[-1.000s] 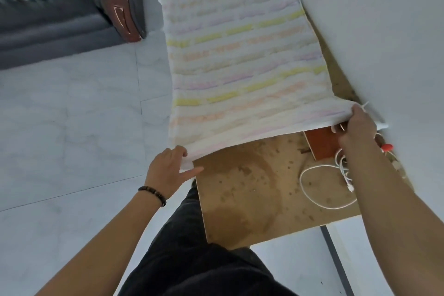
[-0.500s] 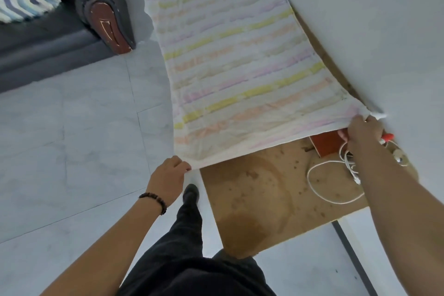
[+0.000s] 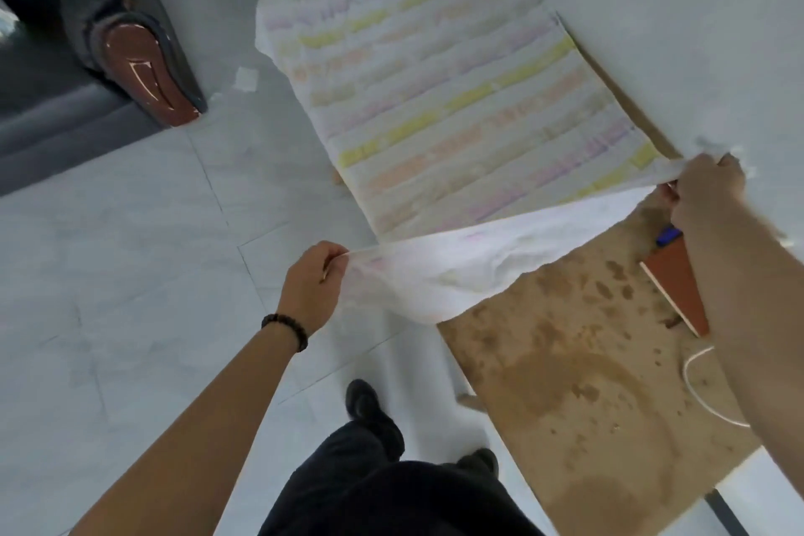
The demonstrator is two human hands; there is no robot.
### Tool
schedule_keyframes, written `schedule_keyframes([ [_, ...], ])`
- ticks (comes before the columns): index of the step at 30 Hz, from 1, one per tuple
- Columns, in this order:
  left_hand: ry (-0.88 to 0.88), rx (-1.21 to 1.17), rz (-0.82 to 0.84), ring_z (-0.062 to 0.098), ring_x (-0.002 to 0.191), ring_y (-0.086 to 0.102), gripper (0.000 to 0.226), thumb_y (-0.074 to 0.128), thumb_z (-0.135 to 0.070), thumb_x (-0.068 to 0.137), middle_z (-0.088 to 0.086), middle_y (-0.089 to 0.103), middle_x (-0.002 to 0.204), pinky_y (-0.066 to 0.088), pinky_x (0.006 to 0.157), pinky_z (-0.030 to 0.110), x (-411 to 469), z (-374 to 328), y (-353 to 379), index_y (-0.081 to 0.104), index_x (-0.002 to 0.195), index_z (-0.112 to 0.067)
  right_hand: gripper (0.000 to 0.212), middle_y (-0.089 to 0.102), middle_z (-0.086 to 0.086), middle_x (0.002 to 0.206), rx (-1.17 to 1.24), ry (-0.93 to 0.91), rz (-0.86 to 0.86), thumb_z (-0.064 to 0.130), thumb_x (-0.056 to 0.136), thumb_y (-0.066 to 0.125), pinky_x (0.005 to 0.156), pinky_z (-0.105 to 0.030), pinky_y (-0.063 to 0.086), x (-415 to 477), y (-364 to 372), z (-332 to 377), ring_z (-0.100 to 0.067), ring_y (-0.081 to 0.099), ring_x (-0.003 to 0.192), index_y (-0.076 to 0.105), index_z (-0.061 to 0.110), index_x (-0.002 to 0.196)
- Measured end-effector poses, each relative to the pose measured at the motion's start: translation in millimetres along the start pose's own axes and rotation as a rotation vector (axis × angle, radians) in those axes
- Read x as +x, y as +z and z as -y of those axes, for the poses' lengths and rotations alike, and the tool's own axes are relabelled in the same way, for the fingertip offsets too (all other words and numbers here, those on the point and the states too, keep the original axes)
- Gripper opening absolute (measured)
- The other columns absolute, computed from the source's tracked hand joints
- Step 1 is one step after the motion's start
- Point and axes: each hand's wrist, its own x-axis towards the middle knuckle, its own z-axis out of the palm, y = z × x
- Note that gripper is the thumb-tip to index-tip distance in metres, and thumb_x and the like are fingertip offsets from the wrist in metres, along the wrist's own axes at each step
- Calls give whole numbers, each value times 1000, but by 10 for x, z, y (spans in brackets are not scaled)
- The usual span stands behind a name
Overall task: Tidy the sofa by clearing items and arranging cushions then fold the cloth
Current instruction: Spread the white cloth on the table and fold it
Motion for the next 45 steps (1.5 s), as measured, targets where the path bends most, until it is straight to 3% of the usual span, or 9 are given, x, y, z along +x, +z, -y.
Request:
schedule_keyframes([
  [3, -34, 2, -48, 21, 89, 55, 13, 46, -17, 99, 2, 60, 97, 41, 76, 28, 415, 91, -297, 58, 102, -12, 49, 52, -3, 128, 8, -39, 8, 17, 99, 36, 57, -19, 57, -186, 482, 284, -19, 63, 108, 40, 23, 148],
  [7, -51, 47, -86, 24, 89, 55, 13, 44, -18, 100, 4, 58, 98, 43, 76, 34, 929, 199, -556, 55, 101, -12, 50, 56, -1, 126, 60, -60, 44, 14, 99, 35, 58, -20, 58, -243, 1027, 502, -9, 62, 92, 42, 26, 147],
  [15, -105, 146, -103, 26, 86, 53, 14, 40, -18, 100, 10, 56, 105, 43, 73, 36, 2149, 282, -822, 51, 102, -11, 49, 54, -3, 131, 147, -13, 113, 14, 99, 38, 62, -24, 59, 220, 2249, 884, -17, 63, 106, 42, 28, 146],
  [18, -138, 197, -91, 26, 86, 53, 14, 40, -17, 100, 11, 56, 104, 42, 73, 36, 2654, 316, -802, 51, 103, -9, 36, 58, 3, 111, 242, 39, 149, 16, 102, 39, 58, -23, 58, 482, 2807, 996, -16, 63, 96, 44, 33, 134],
  [27, -324, 324, -40, 29, 90, 53, 10, 41, -18, 100, 12, 55, 106, 42, 74, 38, 3671, 606, -508, 49, 99, -12, 27, 64, -2, 116, 46, 72, 166, 22, 100, 40, 67, -33, 61, 1490, 4290, 717, -22, 69, 97, 48, 34, 123],
  [32, -332, 444, 105, 31, 105, 54, 22, 48, -18, 97, 14, 54, 121, 44, 86, 38, 3873, 670, -448, 57, 115, -10, 59, 58, -7, 95, -410, -8, 288, 62, 74, 45, 46, -25, 37, 1731, 4571, 555, -20, 50, 58, 45, 25, 120],
  [36, -223, 477, 13, 34, 111, 50, 36, 48, -2, 89, 15, 47, 129, 45, 90, 47, 4031, 391, -506, 52, 124, -8, 61, 46, -6, 66, -437, 23, 378, 48, 92, 55, 44, -25, 32, 1484, 4521, 751, -18, 42, 46, 38, 15, 140],
  [40, 106, 528, -45, 41, 104, 51, 31, 53, 0, 80, 20, 53, 117, 44, 82, 52, 4316, 53, -572, 55, 111, -2, 73, 57, -8, 119, -292, 93, 387, 41, 94, 59, 79, -40, 54, 1210, 4323, 894, -23, 61, 93, 22, 23, 154],
  [45, 390, 645, 328, 38, 134, 36, 45, 51, -26, 95, 19, 39, 147, 31, 108, 54, 4804, -333, -388, 45, 136, -9, 70, 25, -8, 161, -546, 56, 280, 43, 97, 54, 116, -40, 32, 692, 3841, 817, -25, 36, 142, 22, 23, 156],
])
